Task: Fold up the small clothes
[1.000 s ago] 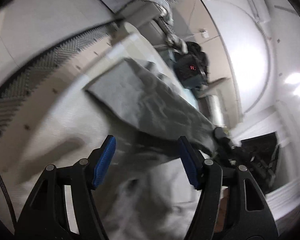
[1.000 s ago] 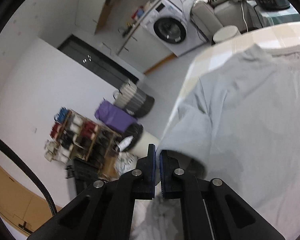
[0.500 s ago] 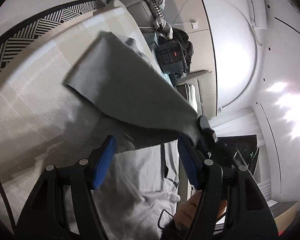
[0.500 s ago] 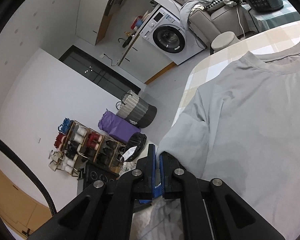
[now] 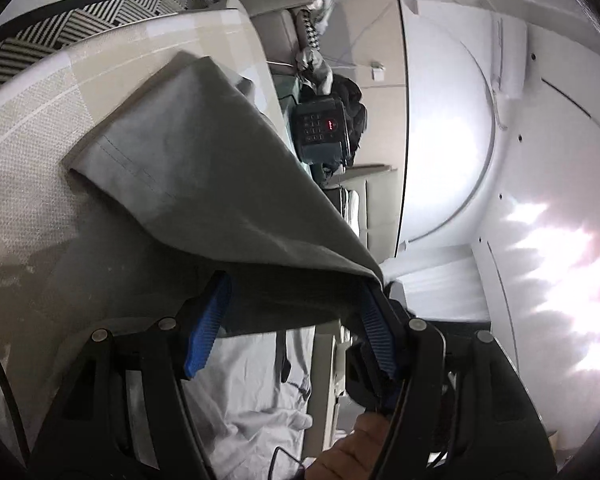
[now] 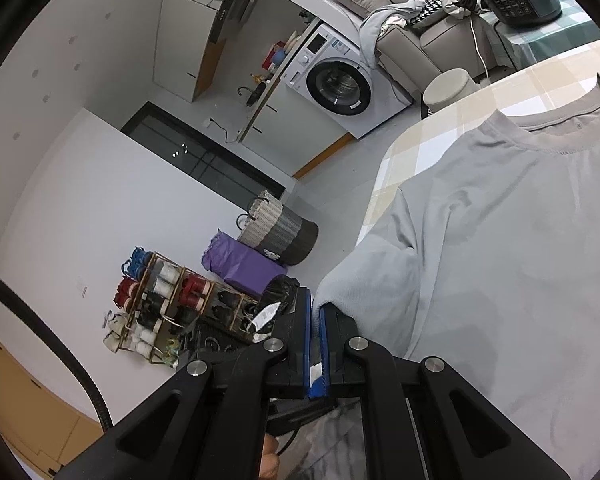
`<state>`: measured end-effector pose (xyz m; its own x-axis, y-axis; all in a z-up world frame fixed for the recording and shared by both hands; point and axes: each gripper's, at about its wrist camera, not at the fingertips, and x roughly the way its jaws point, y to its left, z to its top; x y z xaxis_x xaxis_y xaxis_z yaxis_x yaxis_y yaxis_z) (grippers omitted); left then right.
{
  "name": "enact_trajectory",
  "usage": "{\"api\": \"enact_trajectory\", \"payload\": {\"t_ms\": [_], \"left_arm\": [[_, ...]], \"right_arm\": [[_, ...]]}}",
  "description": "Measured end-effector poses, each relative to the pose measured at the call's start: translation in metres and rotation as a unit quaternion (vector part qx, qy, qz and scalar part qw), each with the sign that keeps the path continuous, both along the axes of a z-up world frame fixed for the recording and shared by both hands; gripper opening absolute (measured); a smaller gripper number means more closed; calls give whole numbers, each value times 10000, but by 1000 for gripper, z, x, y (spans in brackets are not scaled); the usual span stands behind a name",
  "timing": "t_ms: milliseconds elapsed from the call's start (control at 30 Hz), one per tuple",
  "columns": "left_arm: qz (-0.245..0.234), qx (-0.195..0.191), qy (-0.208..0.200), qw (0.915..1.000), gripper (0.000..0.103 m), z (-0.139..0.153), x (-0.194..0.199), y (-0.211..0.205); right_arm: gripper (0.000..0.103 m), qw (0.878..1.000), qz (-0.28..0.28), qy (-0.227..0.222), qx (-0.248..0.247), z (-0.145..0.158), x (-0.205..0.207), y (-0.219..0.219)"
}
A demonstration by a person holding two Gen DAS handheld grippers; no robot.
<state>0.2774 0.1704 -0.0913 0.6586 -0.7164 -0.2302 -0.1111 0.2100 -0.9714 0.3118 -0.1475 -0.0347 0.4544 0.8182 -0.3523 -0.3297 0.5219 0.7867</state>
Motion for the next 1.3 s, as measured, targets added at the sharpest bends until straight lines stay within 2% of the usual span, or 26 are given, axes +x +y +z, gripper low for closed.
{"api": "enact_trajectory", "payload": {"t_ms": [133,267,400,567,900,1000,1100,1300], "left_arm": [[3,65,-35,10000,61,-3,-9,3],[183,-46,-37,9998,61,-7,-22,9],[310,-105,-24,9995,64,-7,-15,13],[159,-301,-180,9993,65,3,-2,-1],[-85,-599,-126,9981,66,4,2,-25],[-25,-366,-77,9993,67,7,8,-30],[19,-354,60,9994,67,2,17,-31],[405,-89,204,9989,67,-10,21,-15]], "right_arm": [[5,10000,-75,45,-25,1,1,-4],[5,9999,-118,85,3,0,3,-5],[5,9999,-76,94,-7,-1,1,-1],[5,9999,-86,107,-30,-2,2,1],[5,9998,-180,101,-69,-2,2,-2],[5,9997,-199,109,-39,-2,-1,-2],[5,9998,-203,93,-4,0,-4,-2],[5,9996,-279,82,-38,-3,-9,-8]]}}
